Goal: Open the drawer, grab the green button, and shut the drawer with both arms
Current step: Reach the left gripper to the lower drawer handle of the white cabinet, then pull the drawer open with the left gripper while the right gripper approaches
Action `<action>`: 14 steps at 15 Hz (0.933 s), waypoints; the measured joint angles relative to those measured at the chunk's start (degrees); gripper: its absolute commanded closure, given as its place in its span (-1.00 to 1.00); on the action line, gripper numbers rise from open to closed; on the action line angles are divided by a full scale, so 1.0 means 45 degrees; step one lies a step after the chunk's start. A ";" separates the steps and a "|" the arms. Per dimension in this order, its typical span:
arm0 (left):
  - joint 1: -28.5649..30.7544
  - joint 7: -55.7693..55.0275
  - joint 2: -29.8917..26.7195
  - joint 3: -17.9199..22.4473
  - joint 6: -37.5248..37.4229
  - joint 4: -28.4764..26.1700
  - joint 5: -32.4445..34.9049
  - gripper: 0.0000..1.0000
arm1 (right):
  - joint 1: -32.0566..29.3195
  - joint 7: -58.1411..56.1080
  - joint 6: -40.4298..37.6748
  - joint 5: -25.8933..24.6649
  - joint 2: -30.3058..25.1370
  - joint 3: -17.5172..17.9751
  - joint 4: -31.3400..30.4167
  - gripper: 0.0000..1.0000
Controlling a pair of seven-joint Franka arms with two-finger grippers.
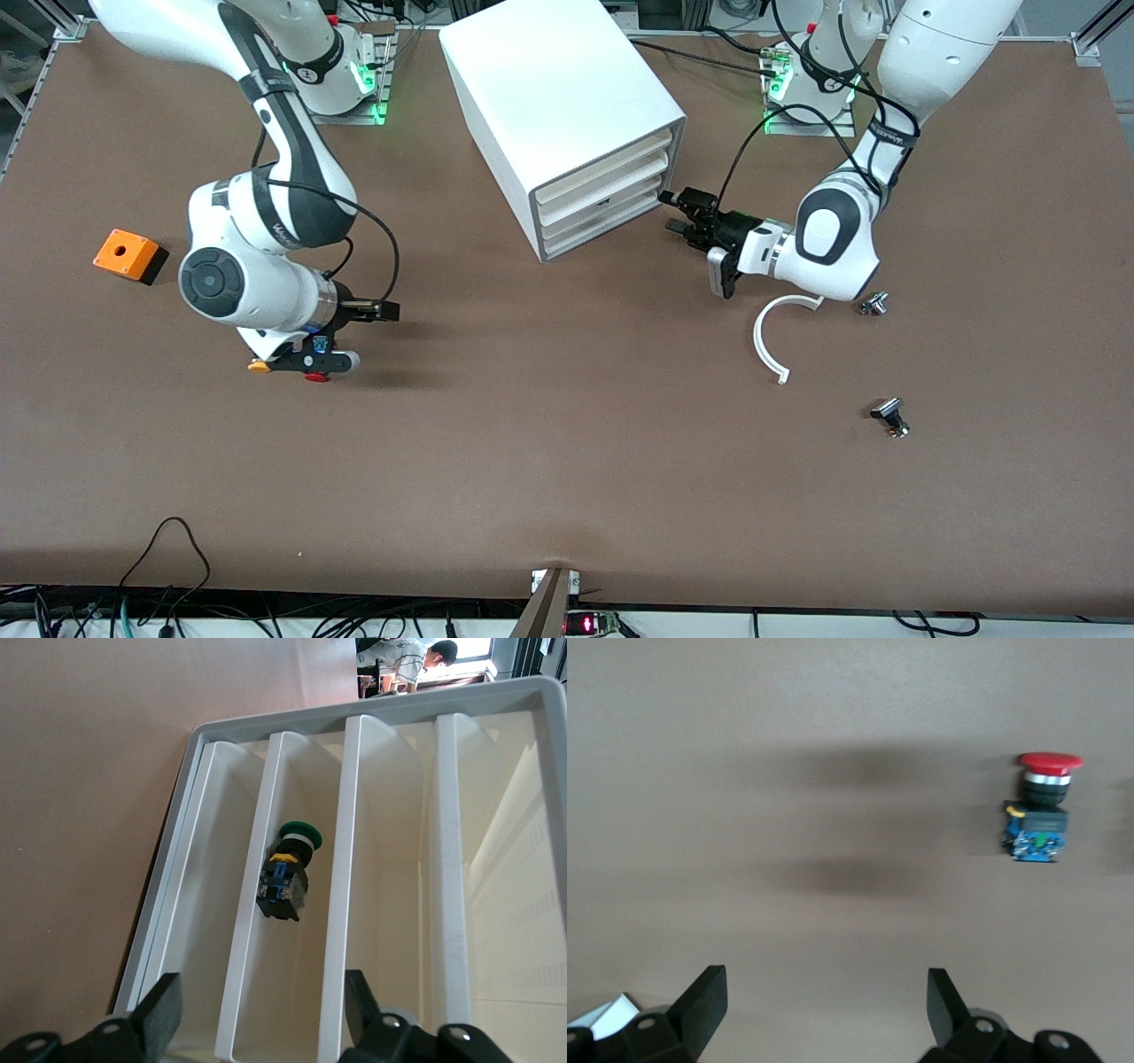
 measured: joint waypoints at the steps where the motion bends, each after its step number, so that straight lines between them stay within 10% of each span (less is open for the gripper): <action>1: 0.0000 0.0323 0.0086 -0.0077 0.0125 -0.0104 -0.0191 -0.52 | 0.0154 0.0312 0.0079 0.0000 0.0041 0.0002 -0.0001 -1.00; 14: -0.0940 0.1874 0.1089 -0.0625 0.0966 -0.0744 -0.2481 -0.19 | 0.1949 0.4356 0.0869 0.0004 0.0117 0.0010 0.0112 -1.00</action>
